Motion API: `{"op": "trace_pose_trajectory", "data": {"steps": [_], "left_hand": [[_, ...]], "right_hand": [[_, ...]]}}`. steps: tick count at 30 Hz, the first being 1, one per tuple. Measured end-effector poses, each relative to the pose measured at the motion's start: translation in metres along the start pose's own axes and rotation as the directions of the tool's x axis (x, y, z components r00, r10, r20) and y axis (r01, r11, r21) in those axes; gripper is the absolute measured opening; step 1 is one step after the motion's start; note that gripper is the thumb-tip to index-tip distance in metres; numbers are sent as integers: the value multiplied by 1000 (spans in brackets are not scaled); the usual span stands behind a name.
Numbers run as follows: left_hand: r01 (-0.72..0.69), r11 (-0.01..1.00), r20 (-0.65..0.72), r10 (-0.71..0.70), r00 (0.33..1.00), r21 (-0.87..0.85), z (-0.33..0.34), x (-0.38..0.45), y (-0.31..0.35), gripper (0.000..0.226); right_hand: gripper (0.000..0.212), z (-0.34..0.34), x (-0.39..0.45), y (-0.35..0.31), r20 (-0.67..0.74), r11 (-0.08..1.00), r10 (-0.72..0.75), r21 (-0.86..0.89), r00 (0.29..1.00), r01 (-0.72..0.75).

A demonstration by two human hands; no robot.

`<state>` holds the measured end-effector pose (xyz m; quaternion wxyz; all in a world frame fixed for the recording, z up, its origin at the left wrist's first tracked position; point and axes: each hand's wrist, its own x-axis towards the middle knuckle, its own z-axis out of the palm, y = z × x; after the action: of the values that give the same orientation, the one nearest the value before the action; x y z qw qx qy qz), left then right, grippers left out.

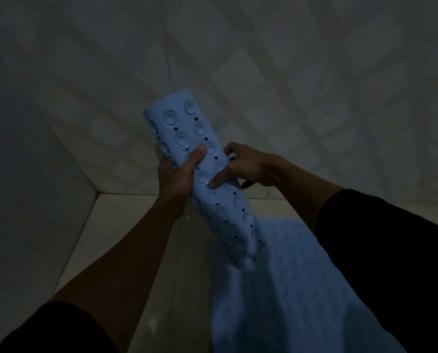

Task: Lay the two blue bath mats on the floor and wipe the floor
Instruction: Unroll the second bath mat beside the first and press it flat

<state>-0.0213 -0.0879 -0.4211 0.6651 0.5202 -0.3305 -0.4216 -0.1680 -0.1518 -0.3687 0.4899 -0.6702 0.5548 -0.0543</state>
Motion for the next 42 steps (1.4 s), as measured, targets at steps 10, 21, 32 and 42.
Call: {"op": "trace_pose_trajectory", "data": {"steps": [10, 21, 32, 42], "left_hand": [[331, 943, -22, -331, 943, -36, 110, -52, -51, 46], [422, 897, 13, -427, 904, 133, 253, -116, -103, 55], [397, 873, -36, -404, 914, 283, 334, -195, -97, 64], [271, 805, -138, -234, 962, 528, 338, -275, -90, 92]], "right_hand": [[83, -42, -68, 130, -125, 964, 98, 257, 987, -64], [59, -93, -145, 291, -170, 846, 129, 533, 977, -19], [71, -126, -181, 355, -295, 799, 51, 585, 954, 138], [73, -128, -227, 354, -285, 879, -42, 446, 958, 171]]}}
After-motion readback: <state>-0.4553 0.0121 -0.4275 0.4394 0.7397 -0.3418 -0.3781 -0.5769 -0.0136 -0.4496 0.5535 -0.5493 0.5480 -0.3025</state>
